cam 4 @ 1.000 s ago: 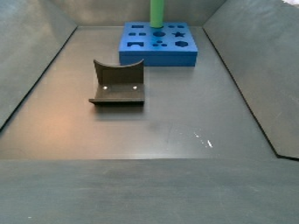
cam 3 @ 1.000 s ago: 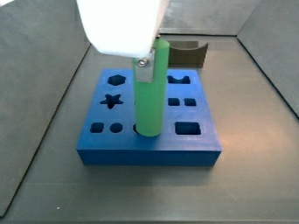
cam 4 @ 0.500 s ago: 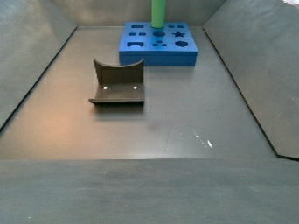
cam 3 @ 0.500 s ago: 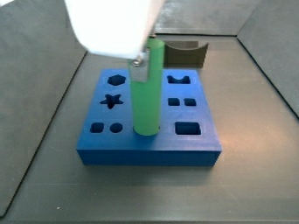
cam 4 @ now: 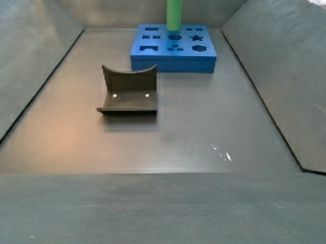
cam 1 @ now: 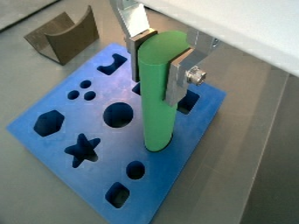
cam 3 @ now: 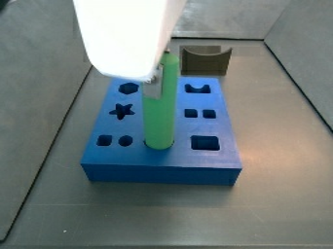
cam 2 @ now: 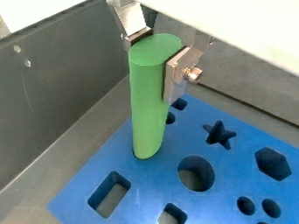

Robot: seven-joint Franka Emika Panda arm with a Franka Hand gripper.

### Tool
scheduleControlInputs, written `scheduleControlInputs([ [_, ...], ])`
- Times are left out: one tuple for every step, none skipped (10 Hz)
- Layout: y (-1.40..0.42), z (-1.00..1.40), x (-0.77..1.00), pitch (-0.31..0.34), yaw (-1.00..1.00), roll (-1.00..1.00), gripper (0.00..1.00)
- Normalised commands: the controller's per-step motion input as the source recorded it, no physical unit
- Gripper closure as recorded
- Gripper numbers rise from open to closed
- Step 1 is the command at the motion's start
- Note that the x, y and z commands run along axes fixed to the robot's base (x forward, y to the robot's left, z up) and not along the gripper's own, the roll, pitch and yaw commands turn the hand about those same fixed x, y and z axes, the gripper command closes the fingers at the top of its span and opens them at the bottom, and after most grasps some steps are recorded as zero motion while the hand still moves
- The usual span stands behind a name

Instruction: Insert the oval object.

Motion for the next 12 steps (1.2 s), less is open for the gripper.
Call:
scheduleControlInputs([
  [0.00,-0.27,0.27,0.090,-0.18,0.00,1.00],
  [0.00,-0.24,0.25,0.090,-0.17,0.00,1.00],
  [0.00,-0.20,0.22,0.084,-0.15,0.00,1.00],
  [0.00,-0.22,0.19,0.073,-0.14,0.00,1.00],
  [0.00,-0.25,0.15,0.060,-0.13,0.00,1.00],
  [0.00,-0.26,0.11,0.046,-0.11,0.00,1.00],
  [0.00,-0.27,0.11,0.043,-0.11,0.00,1.00],
  [0.00,-0.23,0.11,0.053,-0.12,0.00,1.00],
  [0.00,-0.19,0.00,0.016,-0.04,0.00,1.00],
  [0.00,-0.16,0.00,0.000,-0.01,0.00,1.00],
  [0.00,-0.06,0.00,0.000,-0.03,-0.01,1.00],
  [0.00,-0.02,0.00,-0.006,0.00,-0.07,1.00],
])
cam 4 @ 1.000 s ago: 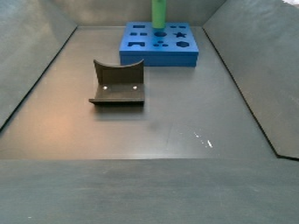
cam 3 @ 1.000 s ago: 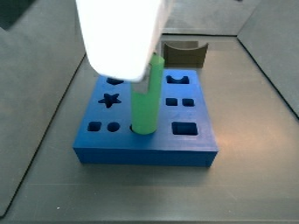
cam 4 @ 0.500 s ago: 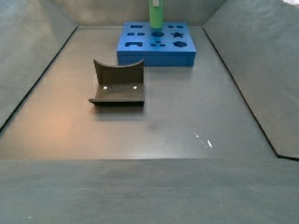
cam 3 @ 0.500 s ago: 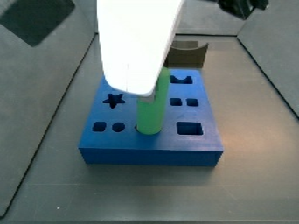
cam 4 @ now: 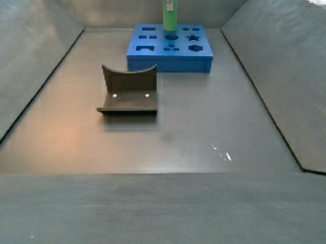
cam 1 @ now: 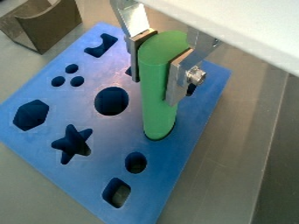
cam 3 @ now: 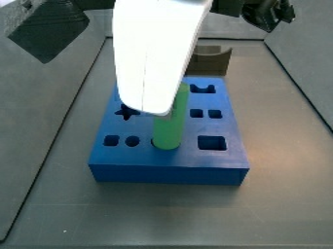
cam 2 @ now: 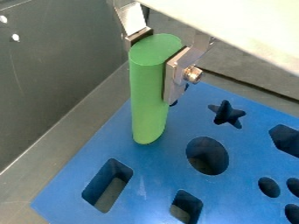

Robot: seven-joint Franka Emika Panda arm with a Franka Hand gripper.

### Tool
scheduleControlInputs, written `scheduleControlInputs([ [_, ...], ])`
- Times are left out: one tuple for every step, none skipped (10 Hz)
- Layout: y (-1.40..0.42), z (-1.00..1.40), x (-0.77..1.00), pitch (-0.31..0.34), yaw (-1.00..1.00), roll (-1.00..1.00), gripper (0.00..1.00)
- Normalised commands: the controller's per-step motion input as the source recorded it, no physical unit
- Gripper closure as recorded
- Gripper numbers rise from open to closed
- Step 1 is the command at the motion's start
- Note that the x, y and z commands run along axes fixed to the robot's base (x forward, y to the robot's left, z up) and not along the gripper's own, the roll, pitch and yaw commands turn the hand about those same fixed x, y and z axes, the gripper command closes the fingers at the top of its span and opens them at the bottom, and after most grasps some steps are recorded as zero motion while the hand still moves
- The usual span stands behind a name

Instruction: Insert the oval object.

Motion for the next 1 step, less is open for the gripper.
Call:
scheduleControlInputs([
  [0.00,0.00,0.00,0.000,0.00,0.00,1.00],
])
